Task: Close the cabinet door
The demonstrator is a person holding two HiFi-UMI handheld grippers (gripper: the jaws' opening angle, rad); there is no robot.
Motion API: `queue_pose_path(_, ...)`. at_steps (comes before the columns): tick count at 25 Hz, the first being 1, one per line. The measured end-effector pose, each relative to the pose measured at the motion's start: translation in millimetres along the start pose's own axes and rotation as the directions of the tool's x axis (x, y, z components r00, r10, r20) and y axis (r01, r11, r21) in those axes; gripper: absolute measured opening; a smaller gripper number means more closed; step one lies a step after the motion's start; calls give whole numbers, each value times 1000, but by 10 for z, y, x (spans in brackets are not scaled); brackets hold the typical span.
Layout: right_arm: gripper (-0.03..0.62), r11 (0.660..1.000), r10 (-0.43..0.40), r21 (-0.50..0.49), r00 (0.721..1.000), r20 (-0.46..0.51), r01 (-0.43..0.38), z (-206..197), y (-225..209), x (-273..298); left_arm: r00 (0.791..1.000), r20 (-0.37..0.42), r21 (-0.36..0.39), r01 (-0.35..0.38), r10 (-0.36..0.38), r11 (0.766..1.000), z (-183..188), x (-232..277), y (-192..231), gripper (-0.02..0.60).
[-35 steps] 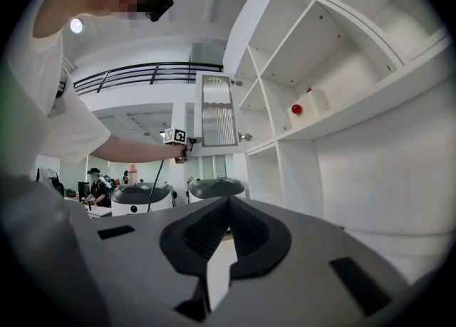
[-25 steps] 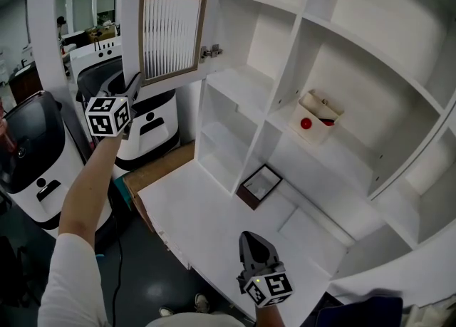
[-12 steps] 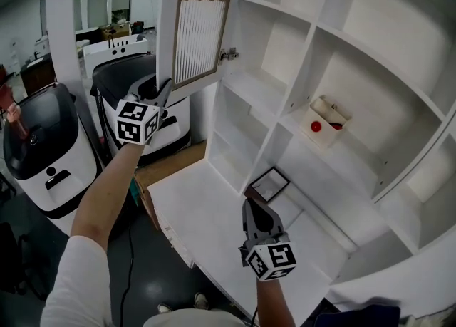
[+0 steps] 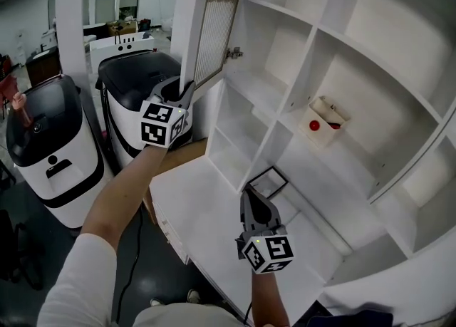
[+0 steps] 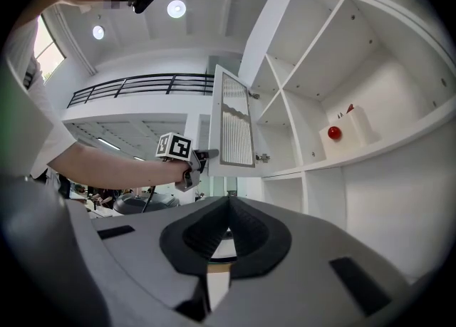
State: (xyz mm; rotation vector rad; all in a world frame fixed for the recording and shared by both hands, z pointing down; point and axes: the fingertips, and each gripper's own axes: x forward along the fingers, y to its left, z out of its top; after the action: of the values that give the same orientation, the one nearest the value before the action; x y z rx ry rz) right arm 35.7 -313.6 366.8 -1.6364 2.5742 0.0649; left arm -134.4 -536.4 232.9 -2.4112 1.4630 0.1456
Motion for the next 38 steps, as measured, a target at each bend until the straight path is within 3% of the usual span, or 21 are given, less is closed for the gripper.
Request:
queue_pose_path(10,-3,1000,15,4,1000,26,-16,91,-191,-111,999,26,-44,23,-22,999,91,123,-612,98)
queue_pose_path(20,-3,999,3,-32,999,49,-2,293,-565,-150,998,45,-60,52,-49,997,145,396,-1196,150)
queue_pose_path(27,-3,999,-5,-38,997,77,8,396,-762,-131,997,59,-70,51,-47,996,164,534,-1403,164)
queue_pose_path(38,-3,999,-7,-36,997,82,10,389,-941,-43,993,53,-49,109,-107,993,165,717,-1691,188)
